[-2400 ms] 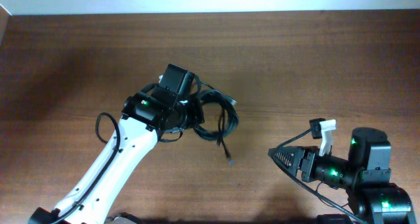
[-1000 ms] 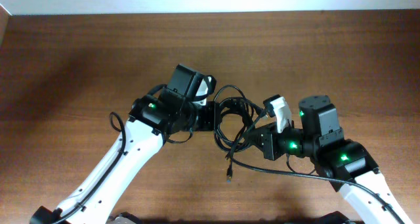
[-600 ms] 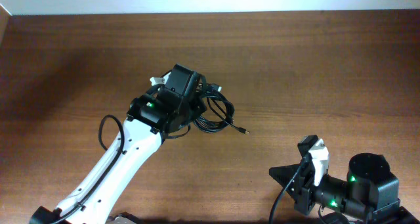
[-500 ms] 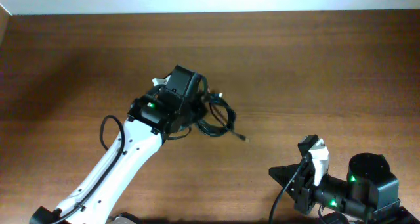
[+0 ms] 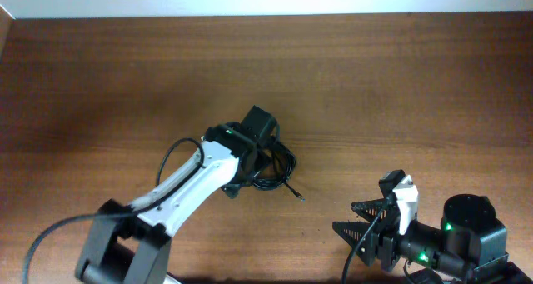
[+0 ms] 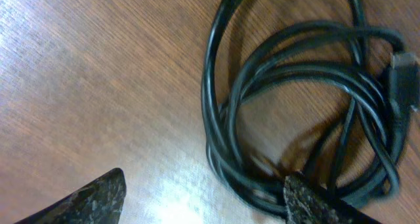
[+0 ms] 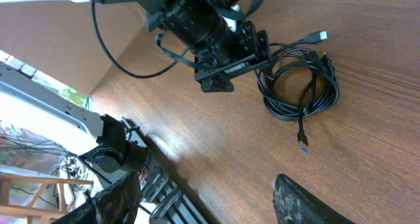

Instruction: Untangle cables

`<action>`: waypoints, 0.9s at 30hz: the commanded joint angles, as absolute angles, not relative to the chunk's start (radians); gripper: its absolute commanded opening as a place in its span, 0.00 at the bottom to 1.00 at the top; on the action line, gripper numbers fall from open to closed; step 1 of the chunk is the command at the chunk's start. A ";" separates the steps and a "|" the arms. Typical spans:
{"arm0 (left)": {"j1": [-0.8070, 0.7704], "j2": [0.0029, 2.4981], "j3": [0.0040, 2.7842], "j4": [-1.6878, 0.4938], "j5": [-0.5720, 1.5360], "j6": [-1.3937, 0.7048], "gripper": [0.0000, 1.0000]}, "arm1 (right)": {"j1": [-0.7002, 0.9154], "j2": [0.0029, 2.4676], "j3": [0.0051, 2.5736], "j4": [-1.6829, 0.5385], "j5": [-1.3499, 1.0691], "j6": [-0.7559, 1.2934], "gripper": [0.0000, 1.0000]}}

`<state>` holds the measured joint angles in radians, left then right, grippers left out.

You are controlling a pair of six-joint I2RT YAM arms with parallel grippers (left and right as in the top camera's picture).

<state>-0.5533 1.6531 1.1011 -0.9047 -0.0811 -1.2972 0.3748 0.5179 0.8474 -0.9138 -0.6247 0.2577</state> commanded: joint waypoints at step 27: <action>-0.462 1.899 0.971 -0.664 -0.168 -1.238 0.53 | 0.379 0.513 0.860 -0.913 -0.589 0.251 0.65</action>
<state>-0.4644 1.8500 1.0821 -0.6338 -0.1726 -1.0576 0.3748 0.5179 0.8474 -0.9138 -0.6006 0.2577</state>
